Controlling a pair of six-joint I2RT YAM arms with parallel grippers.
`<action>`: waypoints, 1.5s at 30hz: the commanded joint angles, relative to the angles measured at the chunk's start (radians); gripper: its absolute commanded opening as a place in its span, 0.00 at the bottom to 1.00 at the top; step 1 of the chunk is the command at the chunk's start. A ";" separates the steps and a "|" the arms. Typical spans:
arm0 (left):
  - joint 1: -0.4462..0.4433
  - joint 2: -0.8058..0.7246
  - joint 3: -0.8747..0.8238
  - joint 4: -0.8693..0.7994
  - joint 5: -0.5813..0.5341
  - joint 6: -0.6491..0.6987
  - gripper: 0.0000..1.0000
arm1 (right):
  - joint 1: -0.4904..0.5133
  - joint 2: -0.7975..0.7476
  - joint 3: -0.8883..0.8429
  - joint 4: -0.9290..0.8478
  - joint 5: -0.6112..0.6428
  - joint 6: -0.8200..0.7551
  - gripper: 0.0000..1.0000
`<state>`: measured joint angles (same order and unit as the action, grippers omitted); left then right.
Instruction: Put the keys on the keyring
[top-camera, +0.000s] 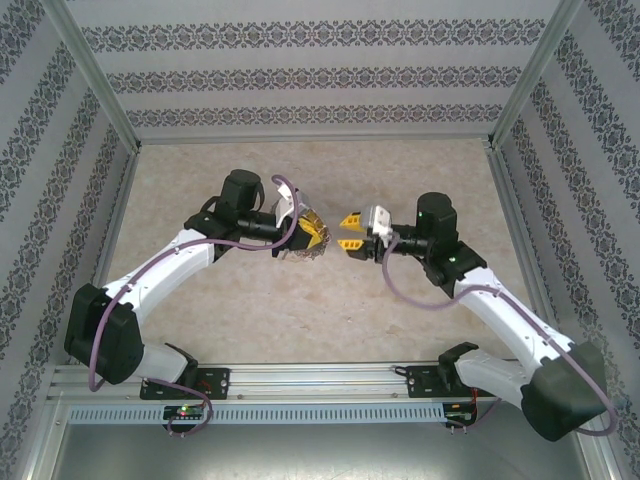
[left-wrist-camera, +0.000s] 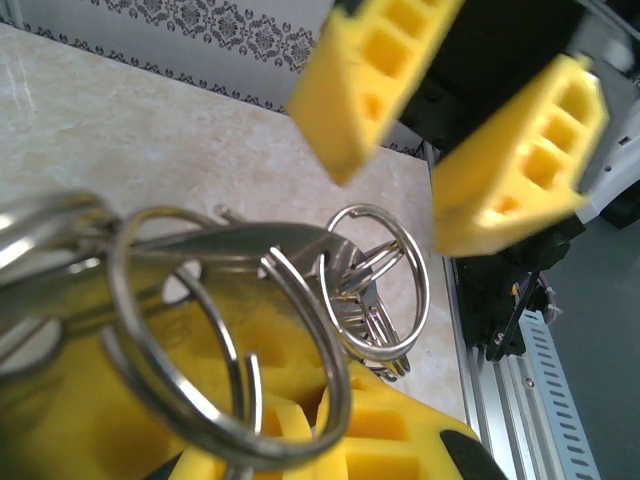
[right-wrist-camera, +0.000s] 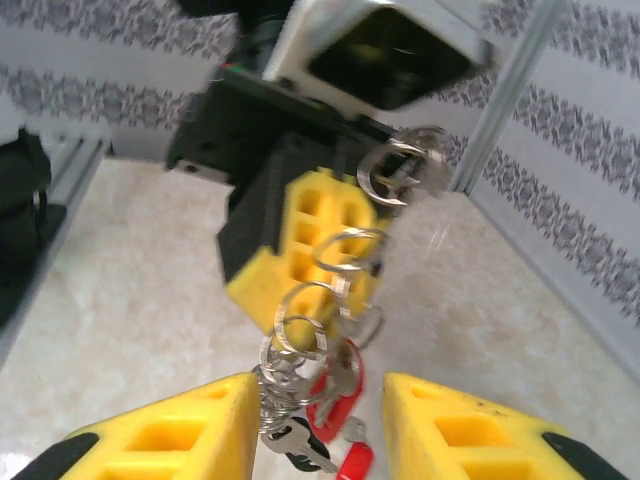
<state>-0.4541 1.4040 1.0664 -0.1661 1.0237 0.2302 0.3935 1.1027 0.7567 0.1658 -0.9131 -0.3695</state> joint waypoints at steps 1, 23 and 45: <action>0.025 -0.041 0.007 0.100 0.041 -0.031 0.00 | -0.022 0.072 0.023 0.140 -0.093 0.389 0.38; 0.054 -0.046 -0.028 0.132 0.056 -0.008 0.00 | 0.042 0.177 0.015 0.277 -0.134 0.665 0.36; 0.053 -0.053 -0.046 0.124 0.049 0.003 0.00 | 0.056 0.235 0.068 0.274 -0.203 0.693 0.08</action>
<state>-0.4038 1.3827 1.0248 -0.0742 1.0462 0.2020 0.4427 1.3411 0.8013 0.4072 -1.0760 0.3164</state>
